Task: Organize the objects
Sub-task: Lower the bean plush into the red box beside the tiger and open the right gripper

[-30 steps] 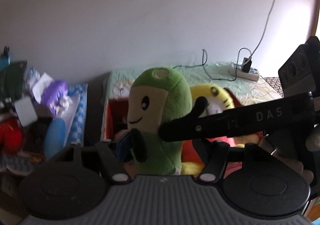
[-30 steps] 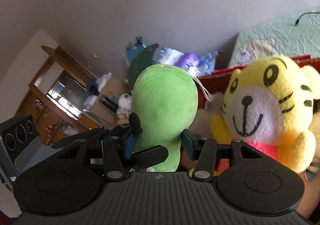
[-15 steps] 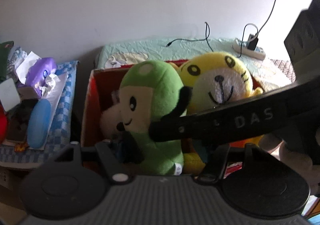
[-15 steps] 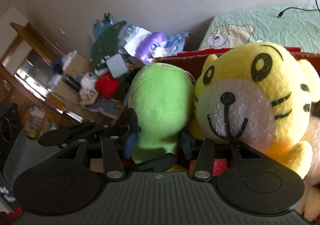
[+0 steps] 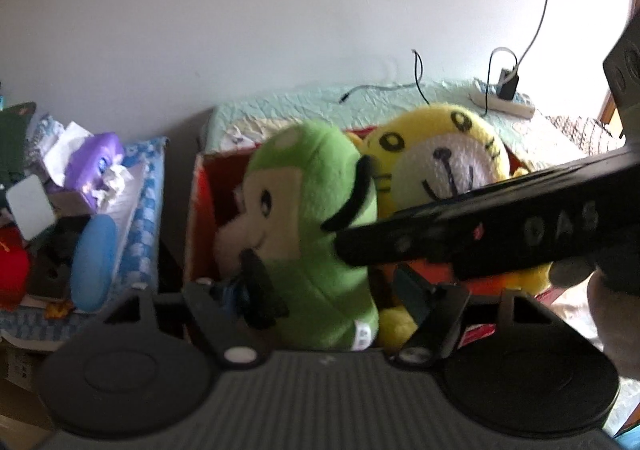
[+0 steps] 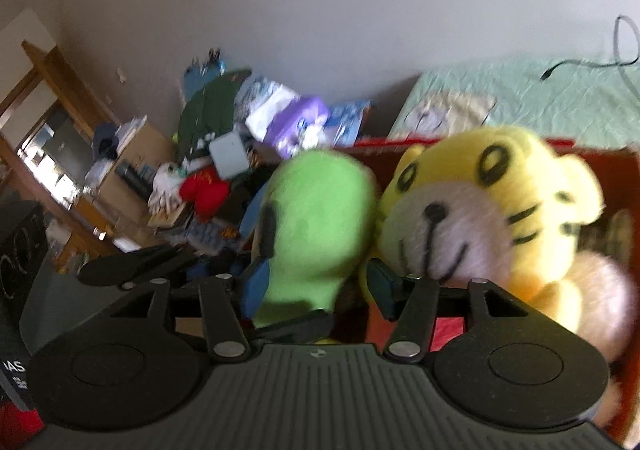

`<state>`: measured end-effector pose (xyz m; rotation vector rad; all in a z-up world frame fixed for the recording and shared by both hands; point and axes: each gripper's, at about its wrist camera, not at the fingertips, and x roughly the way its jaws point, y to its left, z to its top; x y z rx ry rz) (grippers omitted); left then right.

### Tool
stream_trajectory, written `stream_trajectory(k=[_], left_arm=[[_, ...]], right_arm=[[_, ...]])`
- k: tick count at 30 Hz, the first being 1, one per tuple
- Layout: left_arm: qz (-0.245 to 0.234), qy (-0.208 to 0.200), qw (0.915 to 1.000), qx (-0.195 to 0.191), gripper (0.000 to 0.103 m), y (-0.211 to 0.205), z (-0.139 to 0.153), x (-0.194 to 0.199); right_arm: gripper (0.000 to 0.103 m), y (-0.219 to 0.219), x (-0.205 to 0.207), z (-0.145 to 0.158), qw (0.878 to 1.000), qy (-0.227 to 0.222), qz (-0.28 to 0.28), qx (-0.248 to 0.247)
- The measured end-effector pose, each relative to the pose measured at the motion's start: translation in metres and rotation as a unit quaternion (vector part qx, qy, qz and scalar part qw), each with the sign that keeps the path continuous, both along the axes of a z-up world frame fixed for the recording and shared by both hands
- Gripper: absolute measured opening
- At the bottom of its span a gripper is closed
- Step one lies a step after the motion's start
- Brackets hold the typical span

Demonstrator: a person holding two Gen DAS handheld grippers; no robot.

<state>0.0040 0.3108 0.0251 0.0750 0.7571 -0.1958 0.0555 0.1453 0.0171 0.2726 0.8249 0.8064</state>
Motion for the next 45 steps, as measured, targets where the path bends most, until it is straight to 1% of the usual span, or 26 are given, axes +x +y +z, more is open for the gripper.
stream_trajectory(k=[2,3,4,6,8,10,11,12,13,14,15,18,19,22,24,26,27,31,36,41,45], left_arm=[[0.004,-0.012,0.9999,-0.006,0.076,0.004,0.008,-0.005],[0.006,-0.019,0.9998,-0.009,0.075,0.005,0.012,-0.008],[0.008,-0.025,0.9996,-0.013,0.074,0.006,0.015,-0.010],[0.004,-0.032,0.9992,-0.025,0.073,0.007,0.020,-0.013],[-0.006,-0.034,0.9989,-0.033,0.072,0.004,0.020,-0.014],[-0.013,-0.027,0.9992,-0.029,0.070,-0.002,0.016,-0.010],[-0.012,-0.023,0.9994,-0.025,0.070,-0.007,0.013,-0.008],[-0.017,-0.020,0.9993,-0.027,0.067,-0.010,0.011,-0.005],[-0.029,-0.010,0.9987,-0.040,0.063,-0.013,0.009,-0.002],[-0.037,-0.001,0.9980,-0.052,0.063,-0.015,0.007,0.001],[-0.042,0.003,0.9975,-0.056,0.063,-0.019,0.005,0.003],[-0.054,-0.007,0.9978,-0.037,0.067,-0.032,0.003,0.002],[-0.061,-0.007,0.9975,-0.036,0.069,-0.034,0.002,0.002],[-0.071,-0.005,0.9971,-0.025,0.072,-0.035,-0.003,0.003],[-0.074,-0.005,0.9969,-0.027,0.074,-0.035,-0.005,0.002],[-0.076,-0.005,0.9967,-0.027,0.074,-0.036,-0.004,0.001],[-0.075,-0.007,0.9967,-0.028,0.074,-0.034,-0.002,-0.001],[-0.064,-0.003,0.9970,-0.043,0.071,-0.026,0.003,-0.003],[-0.038,0.009,0.9974,-0.061,0.070,-0.021,0.003,-0.003],[-0.019,0.018,0.9982,-0.054,0.071,-0.029,0.005,-0.001],[-0.001,0.026,0.9991,-0.035,0.071,-0.038,0.005,0.000]], right_arm=[[0.056,-0.006,0.001,0.003,1.000,-0.008,-0.010,0.022],[0.052,-0.008,0.001,0.004,0.999,-0.013,-0.018,0.030],[0.046,-0.009,0.002,0.005,0.999,-0.016,-0.025,0.035],[0.036,-0.009,0.004,0.004,0.998,-0.016,-0.033,0.052],[0.033,-0.005,0.006,0.001,0.997,-0.018,-0.034,0.060],[0.032,0.002,0.007,-0.001,0.998,-0.021,-0.035,0.041],[0.028,0.006,0.010,-0.004,0.999,-0.017,-0.041,0.019],[0.020,0.009,0.012,-0.009,0.999,-0.013,-0.050,-0.006],[0.017,0.008,0.014,-0.011,0.998,-0.014,-0.055,-0.013],[0.009,0.004,0.016,-0.012,0.998,-0.010,-0.060,-0.012],[0.006,0.000,0.018,-0.013,0.998,0.001,-0.065,-0.008],[0.005,-0.012,0.019,-0.015,0.997,0.018,-0.071,0.011],[0.005,-0.013,0.018,-0.016,0.997,0.019,-0.070,0.011],[0.004,-0.014,0.014,-0.020,0.998,0.024,-0.066,0.008],[0.000,-0.010,0.012,-0.025,0.998,0.027,-0.065,-0.001],[0.001,-0.012,0.008,-0.024,0.997,0.023,-0.068,0.001],[0.005,-0.014,0.006,-0.022,0.997,0.025,-0.067,0.010],[0.008,-0.023,0.003,-0.018,0.996,0.033,-0.074,0.030],[0.008,-0.034,-0.005,-0.019,0.994,0.044,-0.086,0.046],[0.007,-0.043,-0.014,-0.022,0.992,0.047,-0.103,0.054],[0.008,-0.048,-0.023,-0.017,0.992,0.037,-0.111,0.054]])
